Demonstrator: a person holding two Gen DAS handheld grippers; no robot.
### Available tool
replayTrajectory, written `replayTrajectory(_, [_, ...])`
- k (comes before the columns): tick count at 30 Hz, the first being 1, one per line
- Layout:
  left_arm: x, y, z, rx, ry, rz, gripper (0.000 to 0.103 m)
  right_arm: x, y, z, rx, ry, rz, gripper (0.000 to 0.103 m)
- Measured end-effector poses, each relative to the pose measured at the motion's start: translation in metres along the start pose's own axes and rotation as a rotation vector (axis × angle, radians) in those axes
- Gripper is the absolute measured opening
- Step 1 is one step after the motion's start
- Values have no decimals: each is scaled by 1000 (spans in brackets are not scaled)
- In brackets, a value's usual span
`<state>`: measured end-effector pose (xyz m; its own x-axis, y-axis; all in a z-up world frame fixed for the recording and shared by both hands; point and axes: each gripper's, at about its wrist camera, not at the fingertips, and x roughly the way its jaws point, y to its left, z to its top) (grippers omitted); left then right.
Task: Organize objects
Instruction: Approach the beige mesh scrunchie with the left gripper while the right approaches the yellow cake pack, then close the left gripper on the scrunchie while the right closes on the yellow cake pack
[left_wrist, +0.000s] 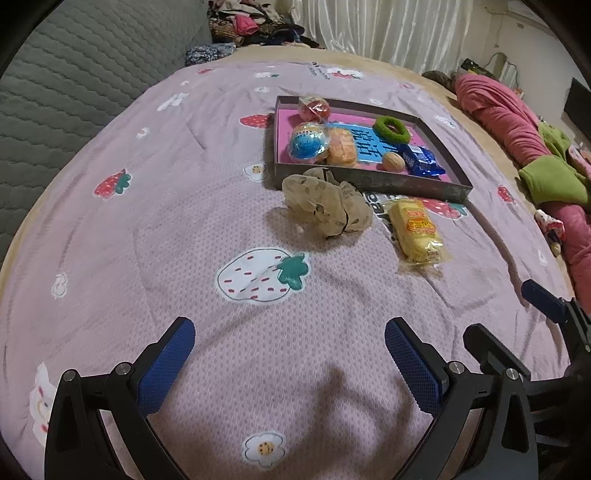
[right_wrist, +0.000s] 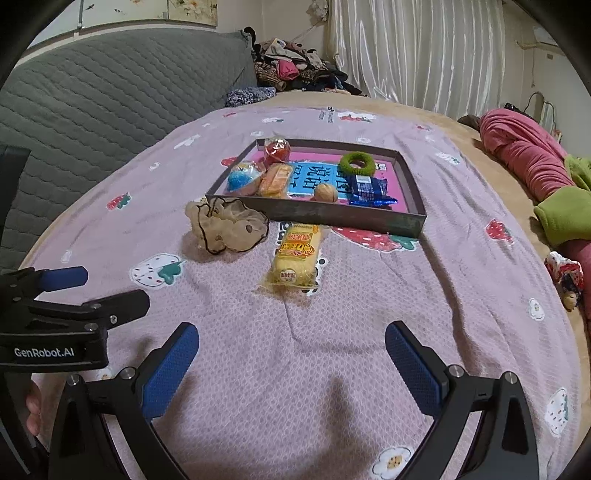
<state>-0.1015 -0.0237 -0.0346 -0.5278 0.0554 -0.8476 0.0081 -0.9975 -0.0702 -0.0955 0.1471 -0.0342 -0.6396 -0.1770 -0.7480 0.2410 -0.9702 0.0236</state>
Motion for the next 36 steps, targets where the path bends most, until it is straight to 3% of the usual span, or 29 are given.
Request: replayTrajectory(36, [68,-5,74,-39,-8,-44,102,73,-3,32,-4,38,-13,102])
